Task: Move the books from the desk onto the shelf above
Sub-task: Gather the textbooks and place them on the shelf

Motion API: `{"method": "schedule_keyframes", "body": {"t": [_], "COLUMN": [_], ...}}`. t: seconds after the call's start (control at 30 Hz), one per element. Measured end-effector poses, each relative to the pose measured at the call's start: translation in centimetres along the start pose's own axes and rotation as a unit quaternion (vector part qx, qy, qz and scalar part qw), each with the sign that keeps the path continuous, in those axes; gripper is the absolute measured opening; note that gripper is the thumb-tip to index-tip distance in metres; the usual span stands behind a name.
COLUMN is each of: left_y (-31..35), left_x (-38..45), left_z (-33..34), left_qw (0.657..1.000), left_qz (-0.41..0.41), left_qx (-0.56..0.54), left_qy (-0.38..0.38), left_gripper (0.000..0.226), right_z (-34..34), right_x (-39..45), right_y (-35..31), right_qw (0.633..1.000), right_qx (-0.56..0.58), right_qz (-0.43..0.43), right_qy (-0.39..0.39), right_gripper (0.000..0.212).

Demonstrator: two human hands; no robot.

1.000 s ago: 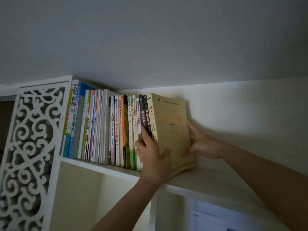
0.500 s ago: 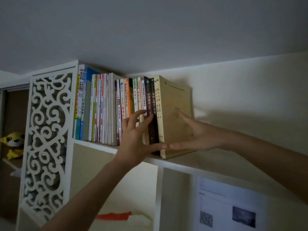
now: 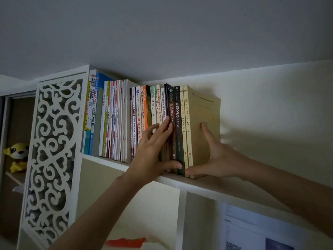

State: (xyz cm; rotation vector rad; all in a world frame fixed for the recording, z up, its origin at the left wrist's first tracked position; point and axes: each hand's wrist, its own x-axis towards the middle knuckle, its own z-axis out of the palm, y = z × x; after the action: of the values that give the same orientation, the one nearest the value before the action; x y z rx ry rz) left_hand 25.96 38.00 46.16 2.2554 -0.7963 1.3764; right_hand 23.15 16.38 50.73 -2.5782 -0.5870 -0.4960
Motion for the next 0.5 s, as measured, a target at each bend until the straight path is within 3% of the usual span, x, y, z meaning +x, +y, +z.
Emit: {"method": "schedule_keyframes", "body": {"t": [0.37, 0.43, 0.5], "left_y": [-0.9, -0.1, 1.8], "left_x": [0.2, 0.2, -0.7], "left_z": [-1.0, -1.5, -2.2], "left_qw": [0.998, 0.997, 0.997], "left_qz": [0.009, -0.006, -0.032], "left_qx": [-0.015, -0.012, -0.008], "left_qy": [-0.057, -0.076, -0.067], "left_gripper": [0.114, 0.110, 0.093], "right_z": [0.2, -0.3, -1.2], "right_x": [0.7, 0.0, -1.9], "right_y": [-0.6, -0.9, -1.1], "right_qw": [0.998, 0.998, 0.999], "right_qx": [-0.018, 0.023, 0.021], "right_qz": [0.053, 0.048, 0.022], "right_qy": [-0.020, -0.032, -0.024], "right_gripper": [0.142, 0.141, 0.121]}}
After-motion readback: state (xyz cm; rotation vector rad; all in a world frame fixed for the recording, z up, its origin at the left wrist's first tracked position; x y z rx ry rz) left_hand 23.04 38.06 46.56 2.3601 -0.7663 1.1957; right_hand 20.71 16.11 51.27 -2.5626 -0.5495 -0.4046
